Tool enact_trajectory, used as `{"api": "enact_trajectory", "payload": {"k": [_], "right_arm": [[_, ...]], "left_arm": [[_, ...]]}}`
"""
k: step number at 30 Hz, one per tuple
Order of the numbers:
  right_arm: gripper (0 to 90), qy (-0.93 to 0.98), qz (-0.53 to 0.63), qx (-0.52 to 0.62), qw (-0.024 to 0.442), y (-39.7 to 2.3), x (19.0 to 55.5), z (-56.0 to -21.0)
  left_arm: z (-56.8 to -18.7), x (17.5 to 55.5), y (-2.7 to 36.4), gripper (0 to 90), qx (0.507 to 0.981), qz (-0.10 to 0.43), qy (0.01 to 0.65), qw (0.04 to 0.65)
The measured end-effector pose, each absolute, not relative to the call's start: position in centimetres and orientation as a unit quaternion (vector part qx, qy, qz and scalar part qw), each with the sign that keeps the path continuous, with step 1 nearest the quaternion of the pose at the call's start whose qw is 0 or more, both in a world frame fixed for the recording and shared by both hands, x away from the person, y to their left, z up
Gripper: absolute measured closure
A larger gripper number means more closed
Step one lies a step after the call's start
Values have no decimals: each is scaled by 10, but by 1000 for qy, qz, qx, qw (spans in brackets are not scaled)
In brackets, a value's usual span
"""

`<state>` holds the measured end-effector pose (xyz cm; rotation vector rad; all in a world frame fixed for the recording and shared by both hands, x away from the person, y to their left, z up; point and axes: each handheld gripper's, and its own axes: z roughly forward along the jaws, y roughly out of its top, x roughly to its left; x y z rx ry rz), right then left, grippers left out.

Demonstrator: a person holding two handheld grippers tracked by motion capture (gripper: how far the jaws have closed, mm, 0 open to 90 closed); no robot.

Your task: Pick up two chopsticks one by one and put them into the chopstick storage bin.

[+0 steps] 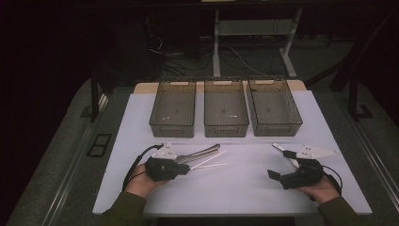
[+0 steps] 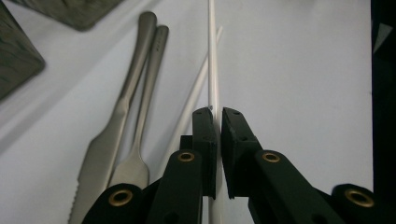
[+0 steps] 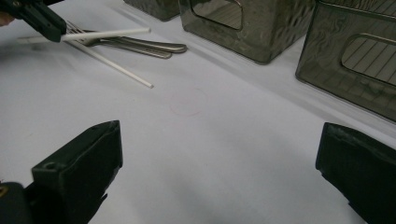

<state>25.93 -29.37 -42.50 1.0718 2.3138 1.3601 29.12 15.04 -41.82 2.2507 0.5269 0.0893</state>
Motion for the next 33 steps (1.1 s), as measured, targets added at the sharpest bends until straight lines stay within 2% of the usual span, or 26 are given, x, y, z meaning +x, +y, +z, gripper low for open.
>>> {"api": "enact_trajectory", "payload": {"k": [14,33], "right_arm": [[6,791,469,371,125,-295,260,-426],[6,776,495,373,118,-309,257,-429]], "left_arm": [[-392,303,147,841,874,49,244,417],[-354,341,142,840,864,71,249,431]]}}
